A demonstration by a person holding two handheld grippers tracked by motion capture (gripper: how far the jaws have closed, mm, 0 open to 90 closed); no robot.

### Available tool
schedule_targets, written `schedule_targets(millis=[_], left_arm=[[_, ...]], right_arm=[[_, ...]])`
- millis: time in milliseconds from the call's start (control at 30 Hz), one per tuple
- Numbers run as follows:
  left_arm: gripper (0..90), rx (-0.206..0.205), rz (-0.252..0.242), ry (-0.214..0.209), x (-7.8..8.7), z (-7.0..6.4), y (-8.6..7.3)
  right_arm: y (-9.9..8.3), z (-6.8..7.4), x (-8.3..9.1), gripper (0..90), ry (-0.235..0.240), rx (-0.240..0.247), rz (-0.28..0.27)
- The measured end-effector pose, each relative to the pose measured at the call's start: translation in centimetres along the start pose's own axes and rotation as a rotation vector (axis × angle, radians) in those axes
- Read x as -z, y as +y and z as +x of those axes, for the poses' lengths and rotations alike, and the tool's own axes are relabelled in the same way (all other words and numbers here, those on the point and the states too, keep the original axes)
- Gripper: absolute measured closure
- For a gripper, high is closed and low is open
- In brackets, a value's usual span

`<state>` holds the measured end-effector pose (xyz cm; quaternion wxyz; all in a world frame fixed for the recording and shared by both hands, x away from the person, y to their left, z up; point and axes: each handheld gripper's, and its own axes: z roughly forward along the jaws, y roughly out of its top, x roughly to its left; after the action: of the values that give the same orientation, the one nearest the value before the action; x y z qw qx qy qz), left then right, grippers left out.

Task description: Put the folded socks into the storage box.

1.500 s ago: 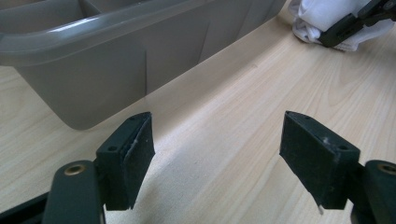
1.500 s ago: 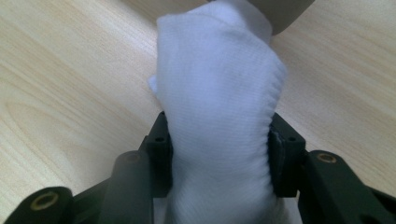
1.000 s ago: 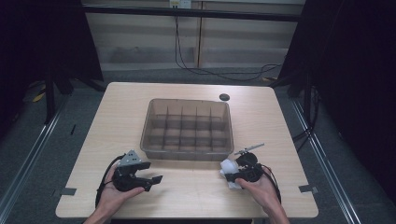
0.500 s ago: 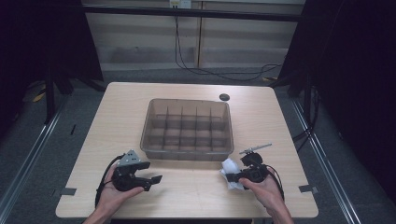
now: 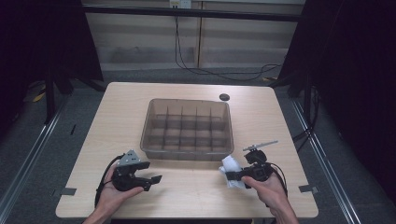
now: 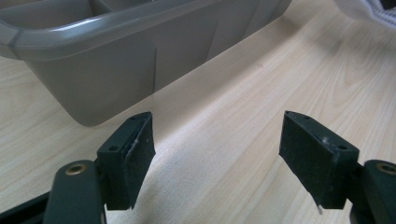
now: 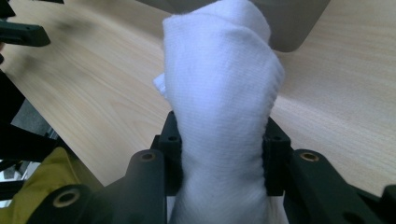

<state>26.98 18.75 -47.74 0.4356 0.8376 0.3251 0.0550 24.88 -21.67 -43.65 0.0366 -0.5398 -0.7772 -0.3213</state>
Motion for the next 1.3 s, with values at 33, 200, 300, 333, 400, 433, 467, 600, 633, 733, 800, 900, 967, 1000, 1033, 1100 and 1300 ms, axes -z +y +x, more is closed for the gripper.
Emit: schedule_targets(millis=[33,200,300,333,400,433,467,600,633,733,800,900,967,1000,1033,1100,1300], left_arm=[[26.3,0.0,0.0,0.001,0.0,0.0,0.0],[26.0,-0.007,-0.002,0.005,0.0,0.0,0.0],[25.8,-0.007,0.001,0.006,0.0,0.0,0.0],[25.6,-0.008,0.001,0.005,0.0,0.0,0.0],[25.3,-0.01,-0.002,0.008,0.0,0.0,0.0],[25.3,-0.011,-0.003,0.008,0.0,0.0,0.0],[25.2,-0.01,-0.002,0.007,0.0,0.0,0.0],[23.9,-0.011,-0.002,0.011,0.0,0.1,0.0],[23.2,-0.01,-0.001,0.012,0.0,0.1,0.0],[22.3,-0.011,0.003,0.009,0.0,0.0,0.0],[22.0,-0.009,0.003,0.014,-0.1,0.0,-0.1],[21.7,-0.008,0.0,0.014,0.0,0.1,-0.1],[21.6,-0.009,0.001,0.01,0.0,0.1,-0.1],[21.5,-0.009,0.001,0.009,0.0,0.1,-0.1],[21.2,-0.013,0.002,0.008,0.0,0.0,-0.1],[20.9,-0.016,0.003,0.006,0.0,0.0,-0.1],[18.9,-0.023,0.002,-0.005,0.0,-0.2,-0.1]], right_arm=[[0.1,0.1,0.2,61.6,0.007,0.001,0.001],[0.5,0.4,1.1,61.5,0.021,-0.013,-0.02],[0.9,0.5,1.5,61.5,0.022,-0.013,-0.026],[1.1,0.6,1.6,61.5,0.024,-0.01,-0.031],[1.5,0.7,1.9,61.5,0.028,-0.006,-0.037],[1.8,0.8,2.0,61.5,0.033,-0.012,-0.045],[2.0,0.9,2.1,61.5,0.033,-0.007,-0.045],[3.1,1.2,2.8,61.5,0.05,-0.001,-0.072],[3.4,1.3,3.1,61.5,0.062,0.0,-0.086],[4.5,1.6,3.8,61.5,0.064,-0.001,-0.105],[5.5,2.1,4.3,61.5,0.067,0.01,-0.117],[6.8,2.6,4.9,61.5,0.071,0.018,-0.132],[7.6,2.7,5.2,61.5,0.076,0.015,-0.141],[8.0,2.7,5.3,61.5,0.071,0.018,-0.141],[8.3,2.7,5.3,61.5,0.069,0.018,-0.138],[9.1,2.7,5.1,61.5,0.063,0.018,-0.129],[11.4,2.7,4.4,61.5,0.053,0.002,-0.109]])
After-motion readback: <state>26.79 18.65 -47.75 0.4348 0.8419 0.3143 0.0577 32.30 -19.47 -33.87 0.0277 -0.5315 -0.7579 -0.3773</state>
